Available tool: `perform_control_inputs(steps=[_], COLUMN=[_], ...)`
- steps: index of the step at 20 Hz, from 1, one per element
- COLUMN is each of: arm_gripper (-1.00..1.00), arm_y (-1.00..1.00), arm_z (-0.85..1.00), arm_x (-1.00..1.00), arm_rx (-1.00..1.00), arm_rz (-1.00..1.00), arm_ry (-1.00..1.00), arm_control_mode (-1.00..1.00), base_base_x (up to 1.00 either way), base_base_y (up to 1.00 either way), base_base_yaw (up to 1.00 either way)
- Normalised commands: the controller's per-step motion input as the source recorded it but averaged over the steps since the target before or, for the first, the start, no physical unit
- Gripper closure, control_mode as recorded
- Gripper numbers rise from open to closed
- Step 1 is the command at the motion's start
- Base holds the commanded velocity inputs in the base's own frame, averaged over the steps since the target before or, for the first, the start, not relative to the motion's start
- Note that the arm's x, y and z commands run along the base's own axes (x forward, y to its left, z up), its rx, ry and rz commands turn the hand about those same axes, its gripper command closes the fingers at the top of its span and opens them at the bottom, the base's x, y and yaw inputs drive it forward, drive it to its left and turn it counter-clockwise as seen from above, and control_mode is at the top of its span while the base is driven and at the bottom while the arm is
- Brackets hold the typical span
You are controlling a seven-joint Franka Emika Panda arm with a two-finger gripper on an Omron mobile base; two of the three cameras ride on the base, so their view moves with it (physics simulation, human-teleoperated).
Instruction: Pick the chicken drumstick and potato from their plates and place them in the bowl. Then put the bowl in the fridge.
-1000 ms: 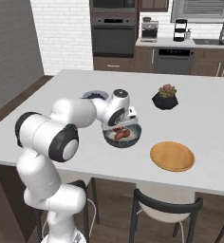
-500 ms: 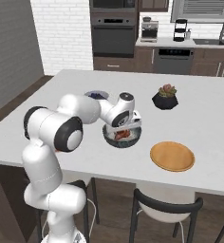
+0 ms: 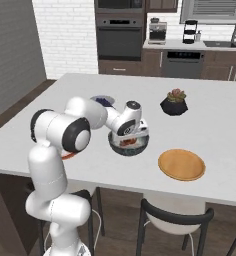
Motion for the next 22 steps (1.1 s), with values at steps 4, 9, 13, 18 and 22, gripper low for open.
perform_control_inputs(steps=[4,9,13,18,22], arm_gripper=[-1.0,-1.0,-1.0,-1.0,-1.0], arm_y=[0.03,0.03,0.03,0.0,0.0], arm_z=[-0.05,0.0,0.08,0.27,0.49], arm_x=[0.02,-0.07,-0.11,-0.39,-0.66], arm_rx=[0.0,0.0,0.0,0.0,0.0], arm_rz=[0.0,0.0,-0.01,-0.1,-0.28], arm_ry=[0.01,-0.04,-0.06,-0.04,-0.02], arm_control_mode=[-1.0,-1.0,-1.0,-1.0,-1.0], base_base_x=[0.0,0.0,0.0,0.0,0.0], base_base_y=[0.0,0.0,0.0,0.0,0.0], base_base_yaw=[0.0,0.0,0.0,0.0,0.0])
